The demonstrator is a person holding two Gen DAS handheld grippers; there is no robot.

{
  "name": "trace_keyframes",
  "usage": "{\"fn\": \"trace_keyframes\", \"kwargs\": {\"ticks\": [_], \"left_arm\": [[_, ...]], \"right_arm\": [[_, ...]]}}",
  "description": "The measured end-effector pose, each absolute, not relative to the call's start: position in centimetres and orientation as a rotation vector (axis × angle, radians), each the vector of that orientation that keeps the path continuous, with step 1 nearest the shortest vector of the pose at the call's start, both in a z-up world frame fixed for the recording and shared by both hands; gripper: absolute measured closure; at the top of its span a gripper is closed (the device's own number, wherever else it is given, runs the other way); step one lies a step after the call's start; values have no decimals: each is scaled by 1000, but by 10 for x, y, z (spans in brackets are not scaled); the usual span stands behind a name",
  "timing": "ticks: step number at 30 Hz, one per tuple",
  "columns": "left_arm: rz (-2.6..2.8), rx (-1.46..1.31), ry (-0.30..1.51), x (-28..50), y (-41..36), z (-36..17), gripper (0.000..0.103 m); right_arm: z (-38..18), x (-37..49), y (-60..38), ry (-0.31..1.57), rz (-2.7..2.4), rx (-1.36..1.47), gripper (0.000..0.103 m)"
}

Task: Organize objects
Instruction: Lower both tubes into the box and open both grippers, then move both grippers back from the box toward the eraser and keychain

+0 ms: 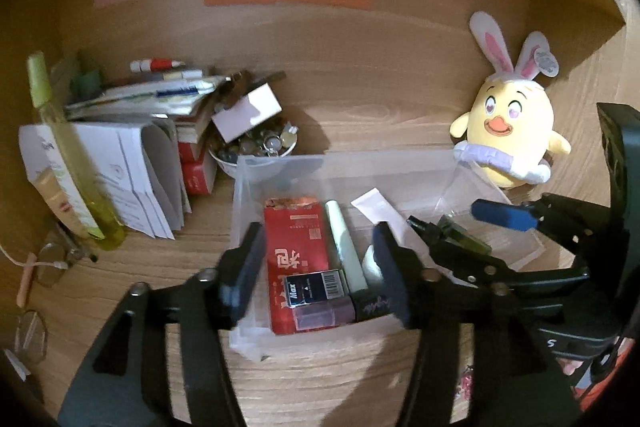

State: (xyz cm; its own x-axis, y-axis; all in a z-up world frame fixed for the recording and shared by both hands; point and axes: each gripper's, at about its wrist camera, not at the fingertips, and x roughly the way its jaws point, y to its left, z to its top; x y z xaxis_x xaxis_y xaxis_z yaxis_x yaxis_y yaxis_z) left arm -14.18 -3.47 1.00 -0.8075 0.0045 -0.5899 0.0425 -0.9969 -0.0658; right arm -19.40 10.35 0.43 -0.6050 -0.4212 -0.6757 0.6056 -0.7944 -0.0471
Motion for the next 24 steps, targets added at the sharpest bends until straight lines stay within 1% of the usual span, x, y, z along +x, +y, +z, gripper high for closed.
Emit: {"fn": "trace_keyframes", "kwargs": {"ticks": [3, 4, 6, 9, 10, 12, 15, 18, 24], "left_arm": [[-2974, 934, 103, -132, -33, 15, 36], [-2978, 923, 104, -129, -32, 17, 35], [-2986, 900, 106, -122, -30, 18, 29], [-2994, 884, 101, -112, -28, 19, 25], [-2996, 883, 96, -109, -27, 19, 24], [-3001, 888, 90, -103, -24, 19, 18], [-3015, 892, 88, -95, -22, 19, 13], [-3018, 892, 69, -87, -19, 17, 11], [-3012, 954, 48, -76, -17, 6, 10]], "right_arm": [[11, -185, 111, 371, -2395, 868, 34], [13, -182, 114, 371, -2404, 858, 32], [16, -175, 119, 369, -2417, 839, 30], [21, -166, 127, 366, -2432, 817, 25], [22, -162, 130, 365, -2437, 810, 24], [23, -156, 136, 360, -2440, 802, 23], [23, -146, 145, 343, -2440, 800, 23], [19, -139, 152, 328, -2440, 817, 23], [6, -122, 161, 335, -2412, 861, 23]]}}
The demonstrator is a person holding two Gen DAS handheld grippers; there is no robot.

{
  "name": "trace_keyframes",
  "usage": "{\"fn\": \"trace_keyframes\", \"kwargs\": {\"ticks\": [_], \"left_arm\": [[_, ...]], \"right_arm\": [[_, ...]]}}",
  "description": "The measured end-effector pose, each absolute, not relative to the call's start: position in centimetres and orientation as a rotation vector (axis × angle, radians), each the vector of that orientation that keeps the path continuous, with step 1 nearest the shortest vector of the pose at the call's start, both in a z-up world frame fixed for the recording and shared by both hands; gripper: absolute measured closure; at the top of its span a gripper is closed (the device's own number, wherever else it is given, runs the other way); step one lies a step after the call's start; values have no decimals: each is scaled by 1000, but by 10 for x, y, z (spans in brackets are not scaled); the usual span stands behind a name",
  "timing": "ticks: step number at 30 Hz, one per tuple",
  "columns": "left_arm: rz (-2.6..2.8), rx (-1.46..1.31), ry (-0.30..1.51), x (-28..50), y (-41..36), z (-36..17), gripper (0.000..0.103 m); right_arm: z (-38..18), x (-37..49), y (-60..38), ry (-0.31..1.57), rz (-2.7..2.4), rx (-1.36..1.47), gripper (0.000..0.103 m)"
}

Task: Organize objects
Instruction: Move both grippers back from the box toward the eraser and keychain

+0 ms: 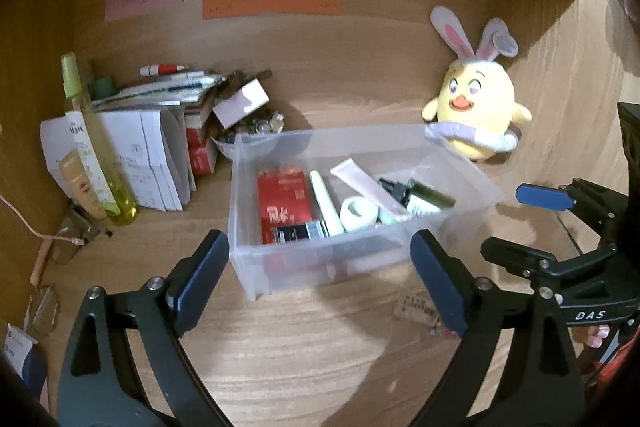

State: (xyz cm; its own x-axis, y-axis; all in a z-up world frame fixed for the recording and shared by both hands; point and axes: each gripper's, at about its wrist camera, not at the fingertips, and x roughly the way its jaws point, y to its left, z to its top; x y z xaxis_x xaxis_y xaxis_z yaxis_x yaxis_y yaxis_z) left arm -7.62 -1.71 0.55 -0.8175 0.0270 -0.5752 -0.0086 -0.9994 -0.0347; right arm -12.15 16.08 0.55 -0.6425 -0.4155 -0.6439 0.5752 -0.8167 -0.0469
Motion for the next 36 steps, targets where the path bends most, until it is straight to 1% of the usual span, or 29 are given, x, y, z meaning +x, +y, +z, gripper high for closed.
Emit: {"fn": "trace_keyframes", "kwargs": {"ticks": [7, 15, 17, 19, 20, 22, 23, 24, 29, 36], "left_arm": [[2927, -1046, -91, -71, -20, -14, 9], [2883, -1126, -52, -66, -11, -35, 9], [2875, -1137, -45, -65, -9, -38, 9], [2857, -1147, -50, -66, -7, -41, 9], [2841, -1162, -58, -67, -6, -43, 9], [2820, -1177, -64, -70, -5, -46, 9], [2809, -1186, -65, -72, -4, -47, 9], [2800, -1193, -65, -73, -3, -48, 9], [2755, -1208, -24, -78, 7, -51, 9], [2673, -1258, 85, -90, 32, -60, 9]], "right_arm": [[-24, -108, 159, 342, -2343, 959, 23], [-56, -101, 146, 410, -2266, 1056, 24], [-59, -101, 143, 426, -2260, 1064, 32], [-60, -101, 140, 436, -2242, 1078, 49], [-62, -102, 138, 437, -2230, 1088, 55], [-63, -102, 137, 428, -2214, 1093, 69], [-62, -102, 136, 427, -2212, 1091, 73], [-62, -101, 136, 432, -2218, 1088, 76], [-62, -100, 146, 421, -2255, 1079, 76], [-46, -108, 180, 308, -2355, 1061, 76]]}}
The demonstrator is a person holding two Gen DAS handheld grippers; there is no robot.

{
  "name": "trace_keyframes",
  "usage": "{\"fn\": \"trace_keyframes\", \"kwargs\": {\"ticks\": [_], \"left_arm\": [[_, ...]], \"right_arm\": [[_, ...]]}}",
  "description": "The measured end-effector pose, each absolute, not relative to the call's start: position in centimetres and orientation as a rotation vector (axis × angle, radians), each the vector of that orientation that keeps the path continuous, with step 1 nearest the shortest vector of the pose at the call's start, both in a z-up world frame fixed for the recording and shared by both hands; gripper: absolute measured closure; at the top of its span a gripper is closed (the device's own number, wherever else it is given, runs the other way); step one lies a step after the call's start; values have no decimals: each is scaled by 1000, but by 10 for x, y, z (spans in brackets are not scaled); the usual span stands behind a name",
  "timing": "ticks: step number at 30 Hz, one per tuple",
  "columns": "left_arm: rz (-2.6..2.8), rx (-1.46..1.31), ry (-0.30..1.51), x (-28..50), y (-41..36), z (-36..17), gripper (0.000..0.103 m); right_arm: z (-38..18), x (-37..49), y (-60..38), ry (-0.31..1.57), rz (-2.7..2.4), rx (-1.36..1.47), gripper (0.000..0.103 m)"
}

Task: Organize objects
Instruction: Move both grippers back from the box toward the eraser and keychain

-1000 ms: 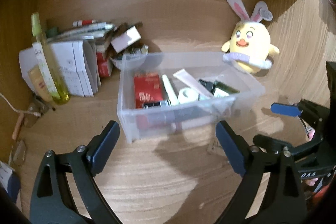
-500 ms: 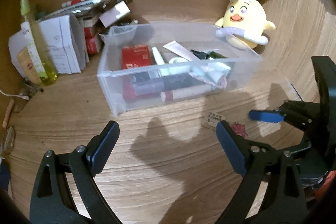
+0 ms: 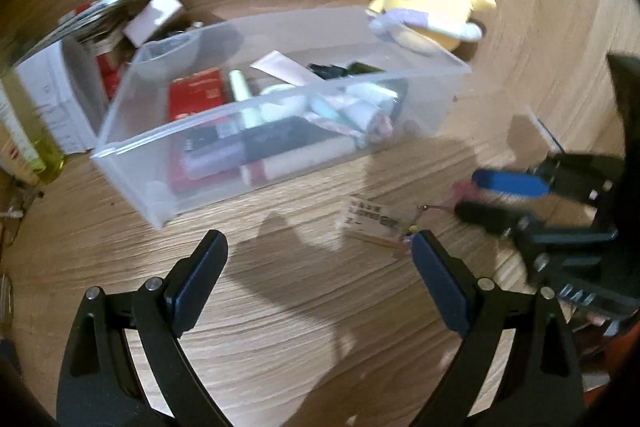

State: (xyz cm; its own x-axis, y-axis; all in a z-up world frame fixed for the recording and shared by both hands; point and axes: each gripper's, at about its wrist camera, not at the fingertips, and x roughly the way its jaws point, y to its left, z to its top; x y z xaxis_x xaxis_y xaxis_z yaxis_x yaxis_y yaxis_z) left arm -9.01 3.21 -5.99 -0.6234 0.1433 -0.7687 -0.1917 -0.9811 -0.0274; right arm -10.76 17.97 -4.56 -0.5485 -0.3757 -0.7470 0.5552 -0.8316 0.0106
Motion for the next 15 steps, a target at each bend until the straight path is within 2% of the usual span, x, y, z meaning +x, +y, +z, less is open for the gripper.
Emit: {"fn": "trace_keyframes", "kwargs": {"ticks": [9, 10, 12, 15], "left_arm": [[2632, -1295, 152, -104, 50, -69, 10], [2630, -1301, 154, -105, 50, -70, 12], [2620, -1317, 158, -108, 52, -72, 25], [2612, -1339, 149, -113, 52, -76, 35]], "right_arm": [[-20, -112, 215, 225, -2461, 999, 76], [-18, -112, 218, 221, -2468, 992, 76], [-15, -112, 220, 213, -2473, 978, 76], [-13, -111, 220, 199, -2472, 961, 76]]}}
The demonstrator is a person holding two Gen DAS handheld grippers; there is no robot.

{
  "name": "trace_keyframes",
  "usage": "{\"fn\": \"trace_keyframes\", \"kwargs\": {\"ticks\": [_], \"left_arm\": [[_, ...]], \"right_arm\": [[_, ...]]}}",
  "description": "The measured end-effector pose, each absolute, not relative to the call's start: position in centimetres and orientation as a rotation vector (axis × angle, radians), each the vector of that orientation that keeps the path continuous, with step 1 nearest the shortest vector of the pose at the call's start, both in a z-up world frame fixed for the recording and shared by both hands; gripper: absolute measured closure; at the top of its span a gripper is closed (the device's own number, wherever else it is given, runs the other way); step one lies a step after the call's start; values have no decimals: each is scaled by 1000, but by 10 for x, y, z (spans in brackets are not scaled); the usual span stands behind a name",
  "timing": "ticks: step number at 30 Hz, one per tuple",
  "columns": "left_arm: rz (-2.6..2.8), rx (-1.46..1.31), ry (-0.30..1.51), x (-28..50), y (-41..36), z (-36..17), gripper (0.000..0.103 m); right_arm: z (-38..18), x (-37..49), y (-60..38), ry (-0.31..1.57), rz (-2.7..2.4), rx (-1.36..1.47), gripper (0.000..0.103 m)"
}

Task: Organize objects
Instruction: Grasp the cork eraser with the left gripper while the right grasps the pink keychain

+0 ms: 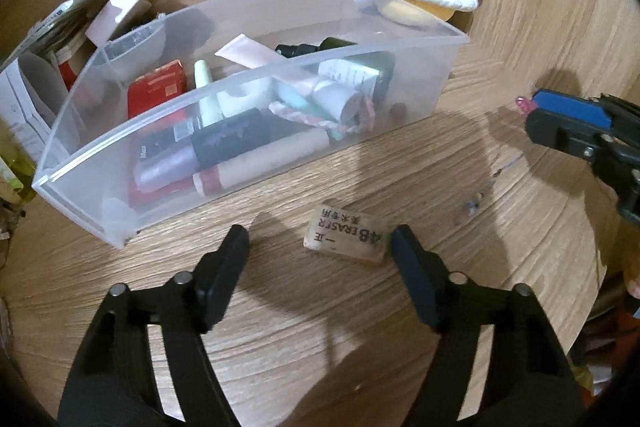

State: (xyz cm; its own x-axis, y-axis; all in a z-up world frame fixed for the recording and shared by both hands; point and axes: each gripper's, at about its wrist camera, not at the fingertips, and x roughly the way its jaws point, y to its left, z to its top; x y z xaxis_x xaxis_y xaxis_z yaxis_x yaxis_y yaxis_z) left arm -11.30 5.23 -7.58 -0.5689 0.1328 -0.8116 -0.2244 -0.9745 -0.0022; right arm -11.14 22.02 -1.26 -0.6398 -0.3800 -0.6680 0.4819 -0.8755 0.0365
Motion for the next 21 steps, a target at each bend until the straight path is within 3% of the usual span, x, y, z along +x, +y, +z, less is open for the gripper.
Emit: {"fn": "trace_keyframes", "kwargs": {"ticks": [1, 3, 5, 21], "left_arm": [[2610, -1334, 146, -113, 52, -76, 37], [2608, -1323, 144, -113, 53, -75, 53], [2611, -1314, 143, -112, 53, -74, 64], [2724, -1211, -5, -98, 24, -48, 64]], "right_arm": [[-13, -111, 219, 196, -2470, 958, 76], [-13, -111, 216, 192, -2464, 952, 76], [-13, -111, 212, 188, -2457, 948, 76], [20, -115, 191, 52, -2416, 809, 76]]}}
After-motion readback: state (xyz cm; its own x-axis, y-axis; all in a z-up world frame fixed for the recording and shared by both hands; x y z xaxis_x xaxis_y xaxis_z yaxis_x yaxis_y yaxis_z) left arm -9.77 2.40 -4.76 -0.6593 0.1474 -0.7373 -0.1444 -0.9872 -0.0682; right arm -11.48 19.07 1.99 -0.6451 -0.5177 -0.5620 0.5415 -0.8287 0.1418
